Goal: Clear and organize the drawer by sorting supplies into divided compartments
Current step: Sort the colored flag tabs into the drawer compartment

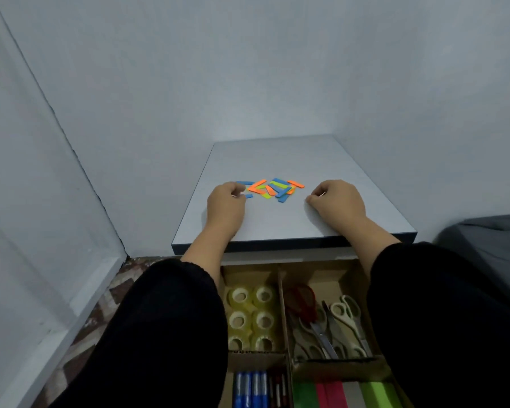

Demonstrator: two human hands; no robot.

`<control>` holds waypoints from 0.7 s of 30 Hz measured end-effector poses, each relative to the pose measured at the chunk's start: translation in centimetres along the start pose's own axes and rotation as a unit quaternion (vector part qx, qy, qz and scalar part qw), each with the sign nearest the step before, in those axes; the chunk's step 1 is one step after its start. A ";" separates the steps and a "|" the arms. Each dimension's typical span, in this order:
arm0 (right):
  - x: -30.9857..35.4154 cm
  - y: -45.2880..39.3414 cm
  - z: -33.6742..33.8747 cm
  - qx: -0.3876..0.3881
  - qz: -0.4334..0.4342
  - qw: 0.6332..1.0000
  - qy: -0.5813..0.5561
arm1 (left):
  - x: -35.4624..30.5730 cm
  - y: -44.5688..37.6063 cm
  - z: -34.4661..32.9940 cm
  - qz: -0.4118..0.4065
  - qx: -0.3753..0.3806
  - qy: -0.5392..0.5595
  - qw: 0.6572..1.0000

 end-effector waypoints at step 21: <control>0.3 -4.9 -1.9 -0.016 0.015 0.996 -0.084 | 1.0 -5.2 -2.2 -0.056 0.004 -0.213 0.976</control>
Point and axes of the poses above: each hand's wrist, its own y-axis away from the middle knuckle, its own z-axis out of the back of the hand, x = y × z, the point moved 2 cm from there along -y, towards the middle knuckle, and after that the axes turned 2 degrees about x, right-handed, at the moved point
